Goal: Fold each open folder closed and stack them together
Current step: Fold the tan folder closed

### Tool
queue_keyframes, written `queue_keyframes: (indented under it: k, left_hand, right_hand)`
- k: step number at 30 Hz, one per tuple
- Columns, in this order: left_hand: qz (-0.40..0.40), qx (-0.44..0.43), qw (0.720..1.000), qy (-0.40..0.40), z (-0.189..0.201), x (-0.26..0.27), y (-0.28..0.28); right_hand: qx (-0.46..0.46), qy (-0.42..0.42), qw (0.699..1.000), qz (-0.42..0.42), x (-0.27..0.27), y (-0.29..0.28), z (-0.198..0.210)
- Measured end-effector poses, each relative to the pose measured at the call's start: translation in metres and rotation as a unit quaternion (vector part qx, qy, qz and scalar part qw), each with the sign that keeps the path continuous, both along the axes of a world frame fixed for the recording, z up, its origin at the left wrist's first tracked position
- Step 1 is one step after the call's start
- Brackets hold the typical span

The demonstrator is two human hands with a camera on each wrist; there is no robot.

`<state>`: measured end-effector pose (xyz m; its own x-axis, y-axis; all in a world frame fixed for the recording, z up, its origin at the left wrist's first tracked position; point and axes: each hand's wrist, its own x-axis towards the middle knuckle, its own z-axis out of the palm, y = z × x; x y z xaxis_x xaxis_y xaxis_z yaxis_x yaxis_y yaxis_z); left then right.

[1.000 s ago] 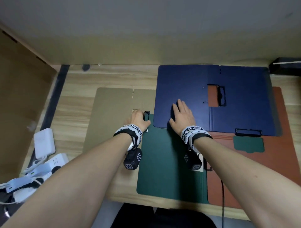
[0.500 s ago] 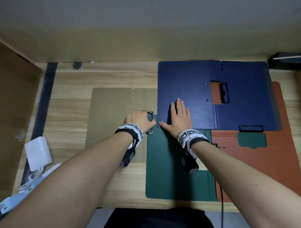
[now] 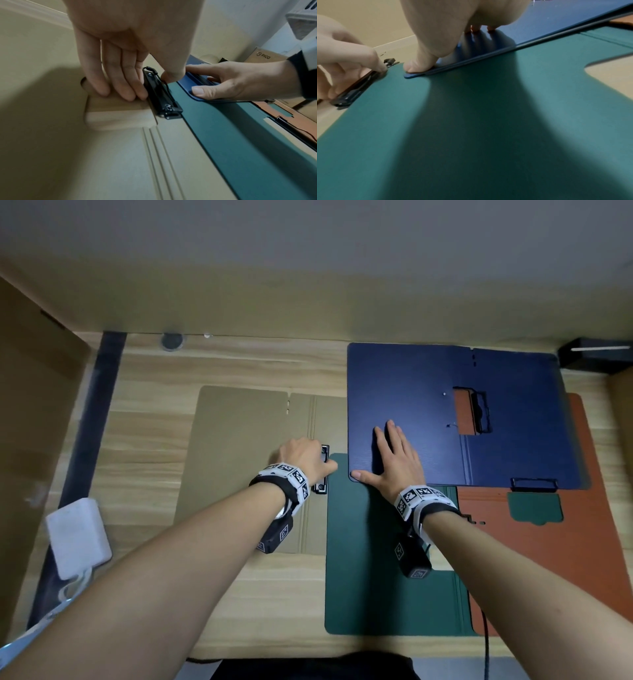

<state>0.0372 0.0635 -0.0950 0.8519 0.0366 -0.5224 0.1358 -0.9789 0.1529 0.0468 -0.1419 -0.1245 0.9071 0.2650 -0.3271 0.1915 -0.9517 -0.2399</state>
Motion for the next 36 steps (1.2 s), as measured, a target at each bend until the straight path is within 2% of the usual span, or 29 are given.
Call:
queue_keyframes:
  k: [12, 22, 26, 30, 36]
  left_hand:
    - [0.006, 0.002, 1.0, -0.006, 0.006, -0.014, 0.071]
    - [0.035, -0.016, 0.997, -0.062, -0.006, -0.031, 0.085]
    - [0.056, -0.041, 0.994, -0.08, 0.004, -0.045, 0.101]
    - [0.117, -0.041, 0.99, -0.072, 0.015, -0.07, 0.134]
    - [0.218, 0.008, 0.975, -0.046, 0.018, -0.107, 0.198]
  right_hand:
    - [-0.035, 0.021, 0.999, -0.025, 0.001, 0.012, 0.012]
    - [-0.028, 0.012, 0.997, -0.072, -0.022, 0.035, 0.015]
    - [0.008, 0.002, 1.0, -0.014, -0.047, 0.059, 0.016]
    - [0.032, -0.004, 0.997, 0.074, -0.068, 0.087, 0.017]
    - [0.011, 0.045, 0.992, 0.121, -0.095, 0.112, 0.018]
